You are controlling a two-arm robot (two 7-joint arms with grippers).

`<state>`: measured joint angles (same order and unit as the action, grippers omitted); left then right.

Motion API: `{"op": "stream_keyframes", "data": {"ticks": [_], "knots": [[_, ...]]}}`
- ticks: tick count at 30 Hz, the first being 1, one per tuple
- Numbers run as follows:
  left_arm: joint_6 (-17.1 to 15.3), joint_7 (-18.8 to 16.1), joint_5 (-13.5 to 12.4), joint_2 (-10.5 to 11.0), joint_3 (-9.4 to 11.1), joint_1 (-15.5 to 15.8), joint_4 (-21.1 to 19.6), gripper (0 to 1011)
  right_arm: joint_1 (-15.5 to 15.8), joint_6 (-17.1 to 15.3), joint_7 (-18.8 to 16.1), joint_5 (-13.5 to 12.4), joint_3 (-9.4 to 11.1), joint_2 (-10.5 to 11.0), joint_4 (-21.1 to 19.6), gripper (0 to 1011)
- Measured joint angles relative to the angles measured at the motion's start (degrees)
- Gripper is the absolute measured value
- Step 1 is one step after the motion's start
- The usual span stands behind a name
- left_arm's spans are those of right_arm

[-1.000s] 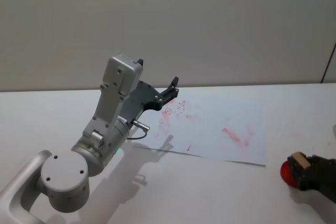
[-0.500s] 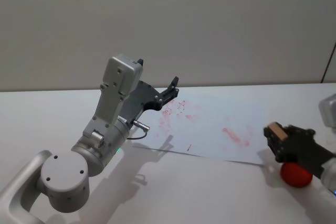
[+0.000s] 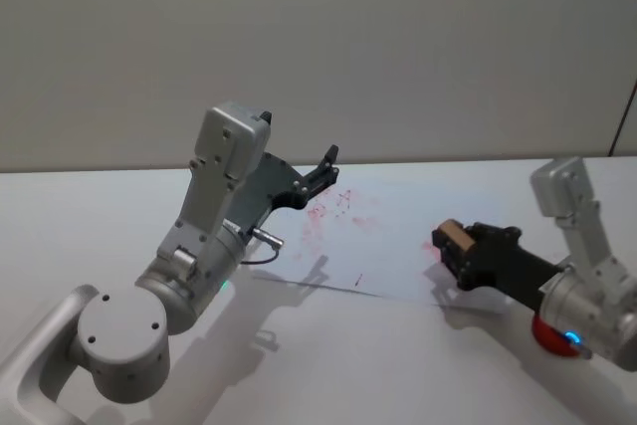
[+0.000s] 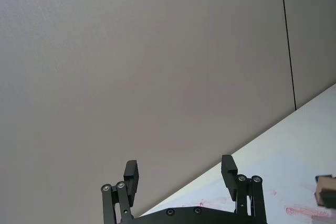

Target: Use the one hand to pick up the stamp and affix it onto the A4 paper.

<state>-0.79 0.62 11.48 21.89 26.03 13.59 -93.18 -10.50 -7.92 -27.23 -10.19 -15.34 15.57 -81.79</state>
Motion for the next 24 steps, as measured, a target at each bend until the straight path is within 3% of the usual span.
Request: {"op": "stream_keyframes", "data": {"ticks": [6, 11, 24], "knots": [[0.0, 0.0, 0.0, 0.0, 0.0, 0.0, 0.0, 1001, -3.51, 0.35, -2.54, 0.9, -1.76, -2.71, 6.39, 219], [0.0, 0.0, 0.0, 0.0, 0.0, 0.0, 0.0, 1001, -4.98, 0.36, -3.59, 1.53, -2.66, -3.85, 9.42, 219], [0.0, 0.0, 0.0, 0.0, 0.0, 0.0, 0.0, 1001, -5.85, -0.67, -4.87, 3.66, -3.54, -4.29, 11.71, 219]]}}
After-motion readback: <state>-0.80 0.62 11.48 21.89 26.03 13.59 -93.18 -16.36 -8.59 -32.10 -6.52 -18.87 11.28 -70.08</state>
